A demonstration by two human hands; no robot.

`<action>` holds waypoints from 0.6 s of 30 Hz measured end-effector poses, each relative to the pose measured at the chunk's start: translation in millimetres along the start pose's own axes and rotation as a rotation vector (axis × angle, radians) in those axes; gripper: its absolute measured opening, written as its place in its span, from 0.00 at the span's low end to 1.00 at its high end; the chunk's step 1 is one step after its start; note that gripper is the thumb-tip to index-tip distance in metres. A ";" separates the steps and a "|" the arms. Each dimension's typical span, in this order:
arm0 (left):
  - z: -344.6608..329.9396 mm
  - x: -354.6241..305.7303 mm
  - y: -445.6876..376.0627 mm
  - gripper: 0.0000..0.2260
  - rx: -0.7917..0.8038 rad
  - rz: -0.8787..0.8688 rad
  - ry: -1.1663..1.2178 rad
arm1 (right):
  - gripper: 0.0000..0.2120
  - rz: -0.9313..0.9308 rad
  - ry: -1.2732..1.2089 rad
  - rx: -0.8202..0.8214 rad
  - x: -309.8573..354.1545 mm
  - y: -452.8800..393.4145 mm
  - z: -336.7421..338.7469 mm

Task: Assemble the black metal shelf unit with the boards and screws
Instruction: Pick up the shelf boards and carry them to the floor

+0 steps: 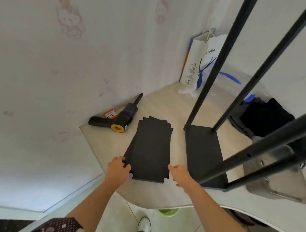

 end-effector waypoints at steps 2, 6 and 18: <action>3.3 -4.2 -13.6 0.19 -0.010 0.020 -0.042 | 0.21 -0.052 0.002 0.044 4.1 -9.1 -3.0; 3.4 -10.8 -34.2 0.21 0.034 0.061 -0.115 | 0.19 -0.086 -0.053 0.129 16.6 -25.2 -8.9; -18.8 -3.4 -55.3 0.34 0.275 0.072 -0.186 | 0.14 -0.180 -0.292 0.197 37.7 -42.4 -19.9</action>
Point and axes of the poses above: each hand's wrist, its own y-axis away from the middle knuckle, its own z-axis out of the back of the hand, x = y × z, the point moved 4 cm from there along -y, towards the middle knuckle, and after that the axes turned 9 degrees about -z, right-handed, at the moved point
